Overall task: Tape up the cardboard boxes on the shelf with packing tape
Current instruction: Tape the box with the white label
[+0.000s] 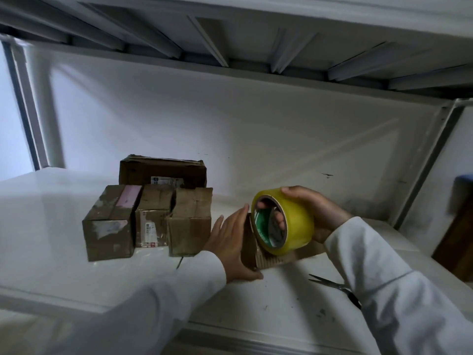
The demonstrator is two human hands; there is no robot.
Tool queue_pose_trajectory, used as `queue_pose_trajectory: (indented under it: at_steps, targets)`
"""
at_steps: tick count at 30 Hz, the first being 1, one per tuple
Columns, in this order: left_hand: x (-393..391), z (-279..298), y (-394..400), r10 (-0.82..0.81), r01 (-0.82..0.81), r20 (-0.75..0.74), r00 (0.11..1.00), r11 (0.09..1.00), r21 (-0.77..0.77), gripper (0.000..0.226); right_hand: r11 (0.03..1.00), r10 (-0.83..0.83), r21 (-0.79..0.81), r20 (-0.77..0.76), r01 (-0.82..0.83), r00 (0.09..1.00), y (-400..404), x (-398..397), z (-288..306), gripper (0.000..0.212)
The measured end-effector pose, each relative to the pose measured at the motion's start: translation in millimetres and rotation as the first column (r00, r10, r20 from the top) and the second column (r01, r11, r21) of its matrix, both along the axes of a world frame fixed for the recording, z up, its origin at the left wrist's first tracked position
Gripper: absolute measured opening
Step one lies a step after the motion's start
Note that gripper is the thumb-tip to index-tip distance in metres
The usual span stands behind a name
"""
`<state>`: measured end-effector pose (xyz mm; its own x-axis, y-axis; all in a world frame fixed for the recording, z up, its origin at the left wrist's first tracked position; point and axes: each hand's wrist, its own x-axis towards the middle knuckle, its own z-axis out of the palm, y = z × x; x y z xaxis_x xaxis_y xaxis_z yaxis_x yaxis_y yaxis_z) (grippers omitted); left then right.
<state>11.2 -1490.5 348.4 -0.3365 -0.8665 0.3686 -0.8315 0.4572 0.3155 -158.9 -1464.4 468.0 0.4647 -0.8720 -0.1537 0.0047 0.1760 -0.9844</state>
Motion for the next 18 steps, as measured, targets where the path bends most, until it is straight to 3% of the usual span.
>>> queue_pose_trajectory:
  at_steps: [4,9,12,16,18]
  targets:
    - [-7.8,3.2,-9.9,0.065,-0.067,-0.141,0.988,0.998,-0.009,0.119,0.997,-0.073,0.013,0.074,0.072,0.995,1.5,-3.0,-2.8,0.04]
    - [-10.2,15.9,-19.4,0.11,-0.078,-0.232,0.967,0.987,0.143,0.099,0.993,-0.119,-0.018,-0.205,0.117,0.971,-4.2,9.0,14.4,0.031]
    - [-4.6,29.1,-30.0,0.21,-0.116,-0.283,0.936,0.942,0.315,0.107,0.997,-0.058,0.032,-0.353,0.074,0.934,-7.8,6.6,23.9,0.036]
    - [-7.5,38.8,-39.0,0.22,-0.153,-0.184,0.958,0.935,0.321,0.105,0.995,-0.084,0.026,-0.339,0.099,0.937,-12.6,-12.4,9.9,0.035]
    - [-9.8,37.3,-39.8,0.239,-0.154,-0.181,0.954,0.909,0.387,0.108,0.995,-0.054,0.056,-0.425,0.086,0.904,-13.5,-16.0,-4.4,0.038]
